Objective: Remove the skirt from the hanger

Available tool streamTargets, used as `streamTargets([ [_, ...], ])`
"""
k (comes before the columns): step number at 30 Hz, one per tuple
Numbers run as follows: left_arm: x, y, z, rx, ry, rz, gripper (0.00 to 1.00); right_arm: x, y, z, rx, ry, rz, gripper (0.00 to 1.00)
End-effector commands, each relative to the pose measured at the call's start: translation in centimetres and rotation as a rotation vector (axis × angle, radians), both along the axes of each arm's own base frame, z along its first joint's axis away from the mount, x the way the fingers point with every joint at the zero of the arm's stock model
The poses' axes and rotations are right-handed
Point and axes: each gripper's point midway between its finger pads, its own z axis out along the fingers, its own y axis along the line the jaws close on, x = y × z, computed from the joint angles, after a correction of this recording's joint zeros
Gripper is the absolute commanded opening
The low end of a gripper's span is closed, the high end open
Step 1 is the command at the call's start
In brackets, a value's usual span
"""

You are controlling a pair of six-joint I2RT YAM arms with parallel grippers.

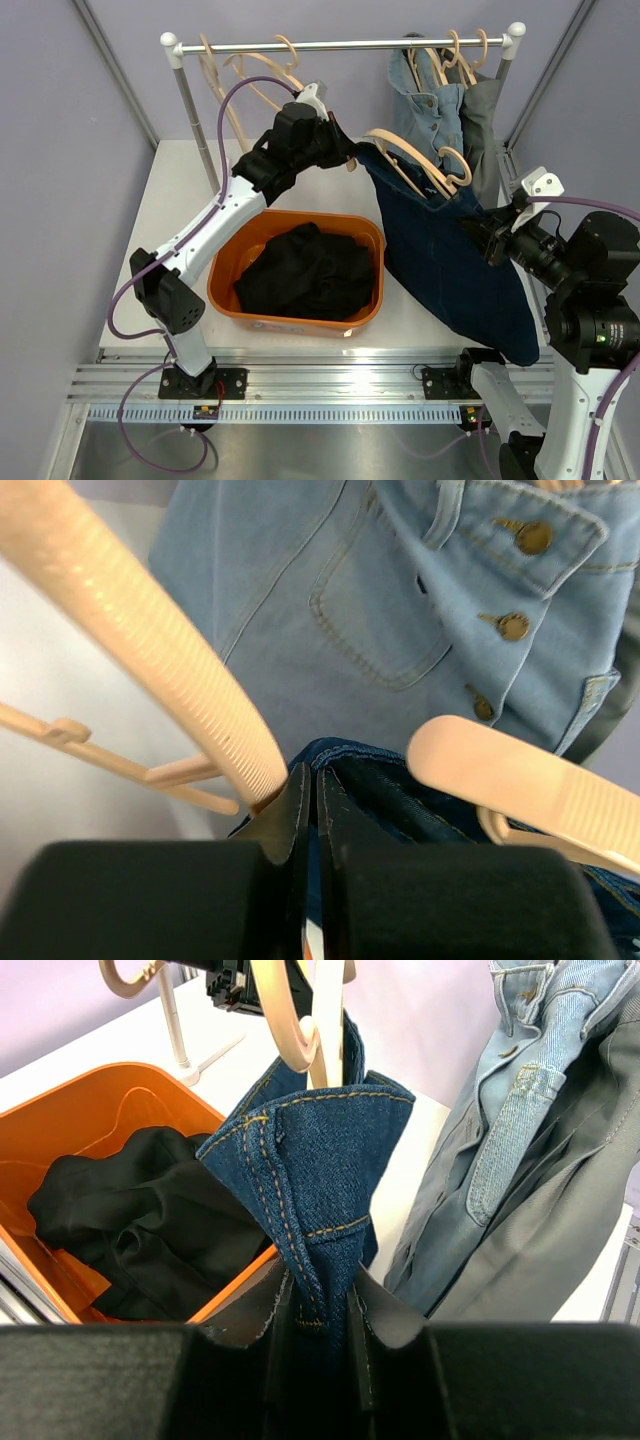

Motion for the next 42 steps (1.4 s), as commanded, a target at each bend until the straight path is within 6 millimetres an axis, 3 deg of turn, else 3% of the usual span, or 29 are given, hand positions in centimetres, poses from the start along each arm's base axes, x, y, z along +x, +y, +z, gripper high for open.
streamTargets([
  [1,2.8,2.5,1.1,0.038,-0.07,0.069,0.0,-0.7,0.1,2.6,-0.007,-0.118,0.001,0.0],
  [7,0.6,0.4,2.4,-0.05,-0.12,-0.096,0.04,0.5,-0.5,2.8,0.008,-0.121,-0.041,0.0],
  [10,-1.1,-0.6,3.9,-0.102,-0.178,-0.202,0.24,1.1,-1.0,2.9,0.009,-0.123,-0.072,0.0],
  [12,-2.3,-1.1,5.2,-0.127,-0.217,-0.272,0.47,1.4,-1.3,3.0,0.006,-0.125,-0.088,0.0],
  [15,-4.2,-1.6,6.5,-0.134,-0.286,-0.382,0.65,1.8,-1.8,3.0,0.0,-0.129,-0.12,0.0],
  [19,-7.6,-1.8,8.3,-0.146,-0.421,-0.542,0.79,2.1,-1.8,2.4,-0.006,-0.111,-0.118,0.0],
  [26,-13.4,-1.4,11.2,-0.061,-0.712,-0.73,0.84,2.8,-1.7,0.7,-0.051,-0.073,-0.086,0.0],
  [28,-14.1,-1.3,10.3,0.015,-0.74,-0.744,0.85,2.9,-1.6,0.2,-0.092,-0.062,-0.056,0.0],
  [32,-15.8,-1.9,8.6,0.344,-1.005,-0.734,0.95,3.0,-1.4,-0.6,-0.179,-0.048,0.005,0.0],
  [36,-14.1,-2.0,7.3,0.56,-1.085,-0.612,0.99,3.2,-1.3,-1.4,-0.25,-0.027,0.061,0.0],
  [42,-12.4,-3.8,7.2,0.664,-1.156,-0.596,0.96,2.4,-0.8,-1.6,-0.295,-0.033,0.124,0.0],
])
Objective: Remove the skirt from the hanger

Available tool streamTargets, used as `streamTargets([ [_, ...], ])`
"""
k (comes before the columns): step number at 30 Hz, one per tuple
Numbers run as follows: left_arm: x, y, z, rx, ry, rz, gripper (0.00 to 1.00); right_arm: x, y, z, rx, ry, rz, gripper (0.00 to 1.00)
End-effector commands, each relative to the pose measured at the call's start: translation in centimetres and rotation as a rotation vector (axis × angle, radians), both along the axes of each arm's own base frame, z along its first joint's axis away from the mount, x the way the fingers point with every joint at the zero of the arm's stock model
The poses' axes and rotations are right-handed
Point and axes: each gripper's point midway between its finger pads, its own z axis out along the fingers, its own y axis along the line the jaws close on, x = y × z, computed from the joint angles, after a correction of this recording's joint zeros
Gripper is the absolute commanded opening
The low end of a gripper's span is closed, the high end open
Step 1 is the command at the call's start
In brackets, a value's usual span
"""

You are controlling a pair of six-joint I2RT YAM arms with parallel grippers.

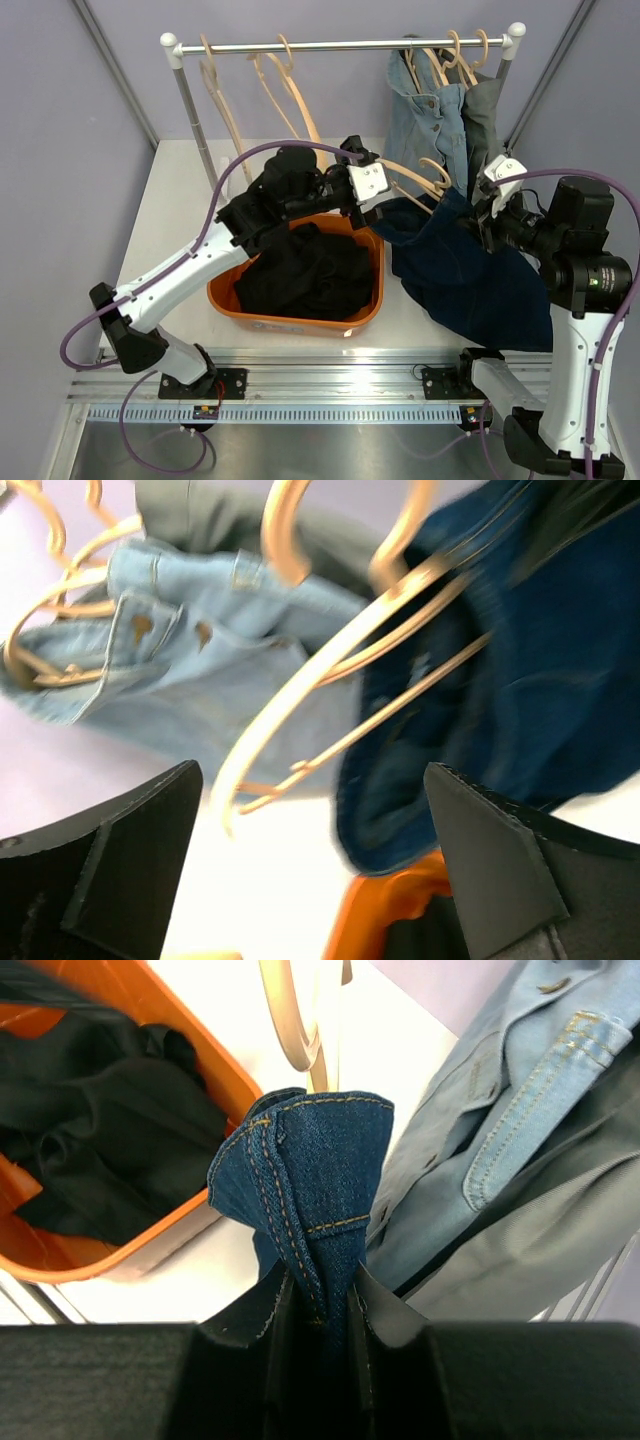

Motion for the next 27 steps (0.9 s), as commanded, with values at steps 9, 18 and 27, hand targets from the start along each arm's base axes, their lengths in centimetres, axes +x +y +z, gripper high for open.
streamTargets([
  [9,2.5,-2.2,-1.5,0.089,-0.139,0.023,0.84,-3.2,1.1,1.8,-0.116,-0.136,0.163,0.0],
  [18,1.5,-3.1,-3.3,0.117,-0.115,-0.041,0.47,-4.0,2.3,1.7,-0.105,-0.105,0.266,0.0],
  [27,0.8,-3.0,-5.7,0.183,-0.114,-0.067,0.0,-4.1,2.8,1.8,-0.081,-0.078,0.298,0.0],
])
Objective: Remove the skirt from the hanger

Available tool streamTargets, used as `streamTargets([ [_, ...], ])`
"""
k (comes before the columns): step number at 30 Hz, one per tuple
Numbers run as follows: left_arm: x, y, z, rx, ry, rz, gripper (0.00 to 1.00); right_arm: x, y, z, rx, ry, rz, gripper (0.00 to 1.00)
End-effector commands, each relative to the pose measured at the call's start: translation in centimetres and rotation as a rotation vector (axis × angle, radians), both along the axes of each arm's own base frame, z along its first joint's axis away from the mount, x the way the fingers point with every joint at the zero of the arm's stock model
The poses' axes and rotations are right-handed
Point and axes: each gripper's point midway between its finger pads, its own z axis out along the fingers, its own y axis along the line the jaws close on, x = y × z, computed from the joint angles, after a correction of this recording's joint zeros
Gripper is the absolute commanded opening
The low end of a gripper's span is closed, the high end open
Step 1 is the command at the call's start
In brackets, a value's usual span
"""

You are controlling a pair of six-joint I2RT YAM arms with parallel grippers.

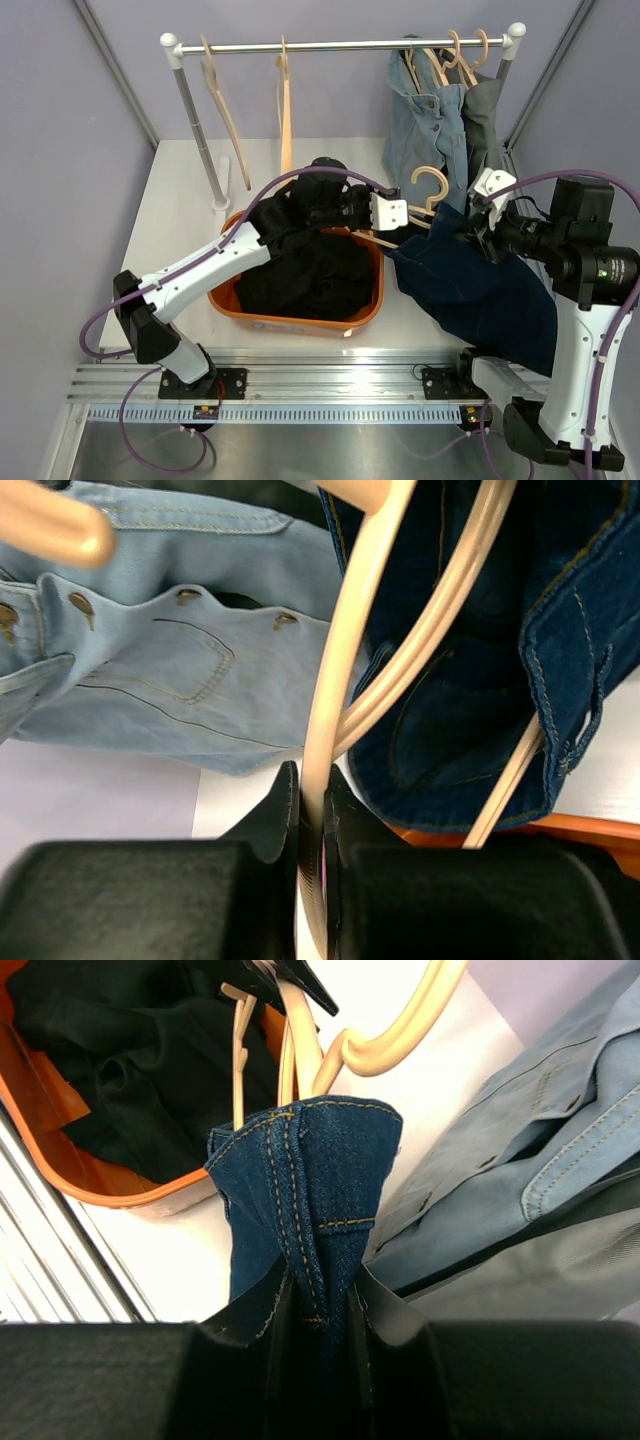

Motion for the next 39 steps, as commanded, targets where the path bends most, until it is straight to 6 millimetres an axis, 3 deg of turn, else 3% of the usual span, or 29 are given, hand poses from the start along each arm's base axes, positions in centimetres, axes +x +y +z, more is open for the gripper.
streamTargets([
  [1,-0.1,-0.5,1.7,-0.068,-0.007,0.001,0.0,-1.3,1.6,2.4,0.029,-0.099,0.104,0.0],
  [5,0.2,1.1,2.6,-0.086,-0.025,0.045,0.0,-0.7,0.7,1.5,-0.004,-0.079,0.056,0.0],
  [6,0.2,1.6,1.8,-0.083,-0.013,0.055,0.0,-0.6,0.4,1.2,-0.017,-0.071,0.039,0.0],
  [8,0.9,2.8,2.0,-0.118,0.008,0.09,0.0,-0.7,0.2,0.9,-0.024,-0.067,0.025,0.0],
  [12,1.5,6.1,2.1,-0.137,0.02,0.166,0.0,-0.5,-0.6,-0.3,-0.05,-0.048,-0.015,0.07],
  [20,1.2,10.7,1.9,-0.136,0.013,0.268,0.0,-0.4,-1.2,-1.9,-0.073,-0.007,-0.047,0.16],
  [25,1.4,13.0,1.3,-0.135,0.028,0.338,0.0,-0.2,-1.4,-2.1,-0.071,0.005,-0.06,0.26],
  [27,1.3,13.9,1.2,-0.138,0.026,0.36,0.0,-0.2,-1.4,-2.2,-0.069,0.009,-0.061,0.41],
  [33,0.7,15.7,0.8,-0.153,0.035,0.401,0.0,-0.6,-0.9,-2.0,-0.036,0.027,-0.048,0.62],
  [39,-0.1,15.3,1.3,-0.207,0.073,0.376,0.0,-1.2,1.0,-1.0,0.072,0.075,0.013,0.68],
])
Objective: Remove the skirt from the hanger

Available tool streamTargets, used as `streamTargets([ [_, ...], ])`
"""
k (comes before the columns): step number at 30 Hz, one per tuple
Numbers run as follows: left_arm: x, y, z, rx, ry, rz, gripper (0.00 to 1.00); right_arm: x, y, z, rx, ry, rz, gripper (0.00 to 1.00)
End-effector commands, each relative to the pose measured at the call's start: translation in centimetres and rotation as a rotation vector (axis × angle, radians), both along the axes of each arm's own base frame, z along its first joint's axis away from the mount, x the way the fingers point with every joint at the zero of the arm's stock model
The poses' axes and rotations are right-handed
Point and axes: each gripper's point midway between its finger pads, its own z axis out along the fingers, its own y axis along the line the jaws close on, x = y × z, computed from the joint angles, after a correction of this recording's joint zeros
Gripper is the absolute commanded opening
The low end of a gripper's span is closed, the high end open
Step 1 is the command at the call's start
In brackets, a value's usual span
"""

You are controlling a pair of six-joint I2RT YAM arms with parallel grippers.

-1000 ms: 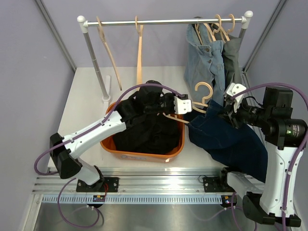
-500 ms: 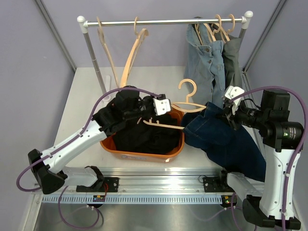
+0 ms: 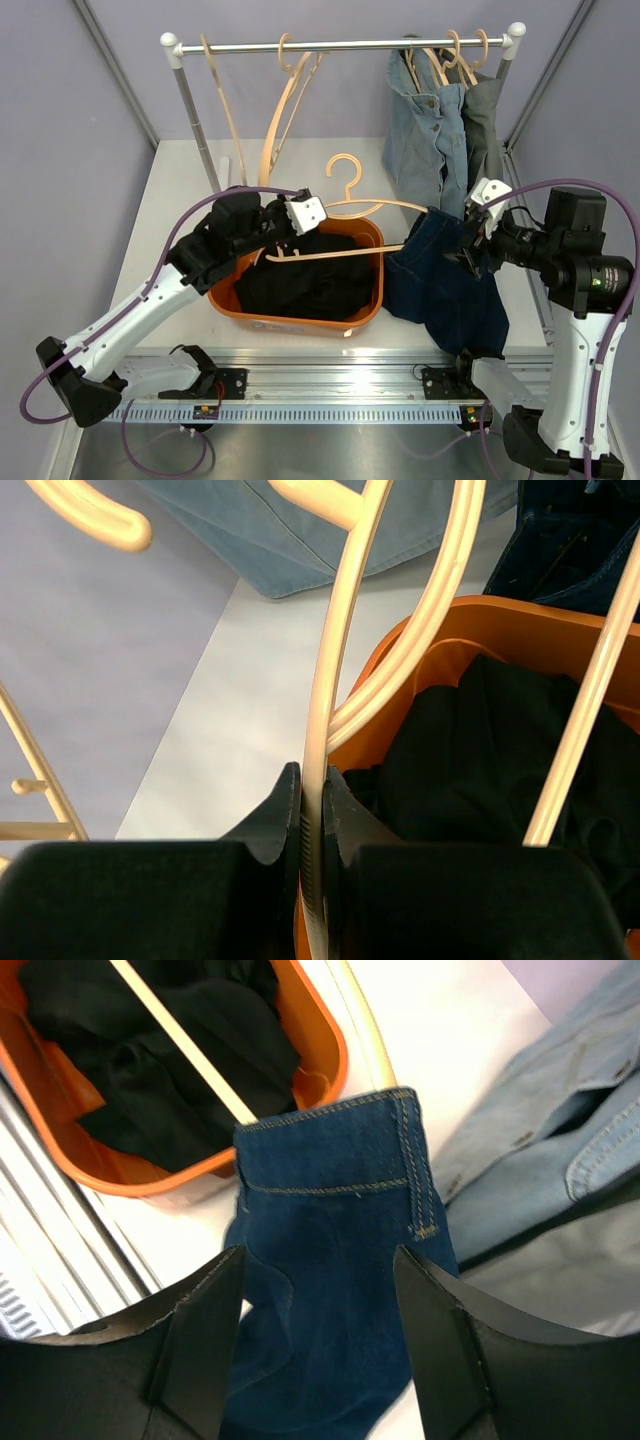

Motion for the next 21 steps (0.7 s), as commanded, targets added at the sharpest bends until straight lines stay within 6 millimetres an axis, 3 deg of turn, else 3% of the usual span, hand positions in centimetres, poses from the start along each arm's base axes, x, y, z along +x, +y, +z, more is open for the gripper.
streamTargets([
  [1,-0.2,-0.4,4.4,-0.161,-0.056,0.006,0.0,-0.6,1.5,1.4,0.094,0.031,0.043,0.69],
  [8,0.0,-0.6,6.5,-0.155,-0.118,0.006,0.0,-0.7,3.9,3.8,0.253,0.062,0.154,0.71],
  [13,-0.7,-0.9,7.8,-0.123,-0.184,-0.019,0.0,1.9,4.4,4.0,0.318,0.076,0.172,0.75],
  [18,-1.8,-2.0,9.2,-0.123,-0.221,-0.076,0.0,2.4,6.7,6.2,0.486,0.16,0.297,0.79],
  [21,-2.1,-3.0,9.7,-0.107,-0.242,-0.103,0.0,4.2,7.7,6.6,0.409,0.086,0.32,0.8],
])
